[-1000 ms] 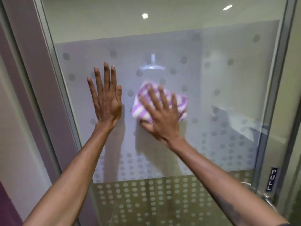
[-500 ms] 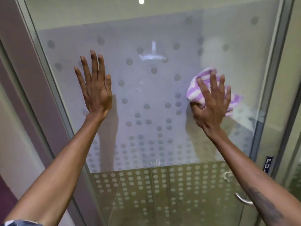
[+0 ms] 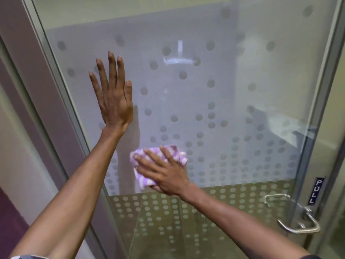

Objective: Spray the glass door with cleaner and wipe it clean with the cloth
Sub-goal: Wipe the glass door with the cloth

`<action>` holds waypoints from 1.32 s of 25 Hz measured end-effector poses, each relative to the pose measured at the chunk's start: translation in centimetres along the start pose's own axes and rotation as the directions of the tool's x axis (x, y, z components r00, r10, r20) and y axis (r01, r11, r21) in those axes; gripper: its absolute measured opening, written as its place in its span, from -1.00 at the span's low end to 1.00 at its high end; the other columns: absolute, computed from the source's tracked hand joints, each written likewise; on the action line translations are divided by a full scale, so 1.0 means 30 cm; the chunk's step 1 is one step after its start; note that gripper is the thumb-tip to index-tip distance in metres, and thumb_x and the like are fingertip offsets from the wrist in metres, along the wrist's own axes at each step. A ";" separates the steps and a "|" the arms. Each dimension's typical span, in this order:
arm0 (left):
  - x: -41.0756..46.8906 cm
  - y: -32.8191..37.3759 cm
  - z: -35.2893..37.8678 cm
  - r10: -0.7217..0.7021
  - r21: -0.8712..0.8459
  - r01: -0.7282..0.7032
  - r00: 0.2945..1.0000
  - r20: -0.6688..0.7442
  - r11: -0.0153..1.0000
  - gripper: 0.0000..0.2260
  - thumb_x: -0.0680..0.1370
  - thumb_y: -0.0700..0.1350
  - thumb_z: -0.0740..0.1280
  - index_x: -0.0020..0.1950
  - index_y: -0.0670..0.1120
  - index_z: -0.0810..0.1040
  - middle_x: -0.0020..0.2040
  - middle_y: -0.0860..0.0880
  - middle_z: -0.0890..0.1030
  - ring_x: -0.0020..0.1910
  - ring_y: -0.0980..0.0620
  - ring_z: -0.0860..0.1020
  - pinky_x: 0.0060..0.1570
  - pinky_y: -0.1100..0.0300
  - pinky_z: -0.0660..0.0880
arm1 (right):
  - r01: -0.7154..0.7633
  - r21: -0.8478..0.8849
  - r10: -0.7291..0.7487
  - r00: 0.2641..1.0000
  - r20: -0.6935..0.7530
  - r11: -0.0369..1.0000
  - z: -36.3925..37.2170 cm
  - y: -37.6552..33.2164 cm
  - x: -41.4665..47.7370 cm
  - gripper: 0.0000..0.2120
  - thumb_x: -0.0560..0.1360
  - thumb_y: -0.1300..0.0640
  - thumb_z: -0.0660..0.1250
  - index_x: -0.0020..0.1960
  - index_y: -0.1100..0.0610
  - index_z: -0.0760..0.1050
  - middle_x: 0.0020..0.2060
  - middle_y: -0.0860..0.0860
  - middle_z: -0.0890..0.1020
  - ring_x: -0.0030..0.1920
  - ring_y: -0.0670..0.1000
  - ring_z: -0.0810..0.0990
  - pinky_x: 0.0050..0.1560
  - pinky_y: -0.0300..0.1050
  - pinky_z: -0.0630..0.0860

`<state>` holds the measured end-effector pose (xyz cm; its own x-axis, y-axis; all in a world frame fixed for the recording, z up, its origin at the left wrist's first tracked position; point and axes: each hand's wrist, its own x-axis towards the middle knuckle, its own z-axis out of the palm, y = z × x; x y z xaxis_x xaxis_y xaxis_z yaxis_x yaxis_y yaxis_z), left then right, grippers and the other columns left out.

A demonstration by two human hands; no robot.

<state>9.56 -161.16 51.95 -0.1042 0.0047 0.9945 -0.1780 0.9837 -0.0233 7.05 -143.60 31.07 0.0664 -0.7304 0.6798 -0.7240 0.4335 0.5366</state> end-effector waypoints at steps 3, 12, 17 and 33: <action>-0.001 -0.016 0.006 0.012 0.007 -0.012 1.000 -0.012 1.000 -0.51 0.75 0.05 -0.08 0.68 0.03 -0.06 0.68 -0.07 0.07 0.67 -0.16 -0.04 0.60 -0.09 -0.23 | 0.151 0.003 -0.151 0.988 0.037 0.988 0.040 0.015 -0.049 -0.49 0.67 -0.16 0.12 0.56 0.00 0.37 0.65 -0.02 0.26 0.66 0.13 0.18 0.63 0.31 -0.26; -0.002 0.002 -0.019 0.014 0.012 -0.014 1.000 0.004 1.000 -0.51 0.75 0.08 -0.10 0.68 0.02 -0.04 0.68 -0.10 0.07 0.63 -0.02 -0.13 0.57 -0.03 -0.31 | -0.243 -0.108 0.226 0.963 -0.146 0.964 -0.091 0.358 -0.423 -0.44 0.65 -0.26 0.07 0.60 -0.13 0.31 0.63 -0.05 0.25 0.68 0.10 0.11 0.59 0.40 -0.03; -0.002 0.036 -0.044 -0.018 -0.012 0.018 1.000 0.010 1.000 -0.49 0.75 0.09 -0.13 0.68 -0.03 -0.02 0.67 -0.15 0.08 0.61 -0.02 -0.12 0.56 -0.03 -0.29 | -0.590 -0.102 0.546 0.789 -0.281 0.801 -0.222 0.607 -0.646 -0.37 0.62 -0.34 0.03 0.58 -0.09 0.34 0.65 0.05 0.19 0.68 0.17 0.08 0.55 0.47 0.03; -0.001 0.020 -0.006 -0.002 -0.002 0.002 0.999 -0.047 1.000 -0.53 0.76 -0.01 0.00 0.67 -0.07 0.07 0.66 -0.14 0.15 0.63 -0.29 0.06 0.59 -0.19 -0.14 | -0.856 0.474 0.969 0.111 -0.222 0.207 0.070 -0.118 -0.086 -0.31 0.57 -0.26 0.13 0.66 -0.11 0.14 0.68 0.07 0.13 0.67 0.23 0.08 0.61 0.28 0.05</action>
<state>9.64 -160.52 51.91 -0.0576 0.0111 0.9983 -0.1761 0.9841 -0.0211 8.01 -144.37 26.37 -0.5413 0.4563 0.7063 -0.5323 0.4642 -0.7079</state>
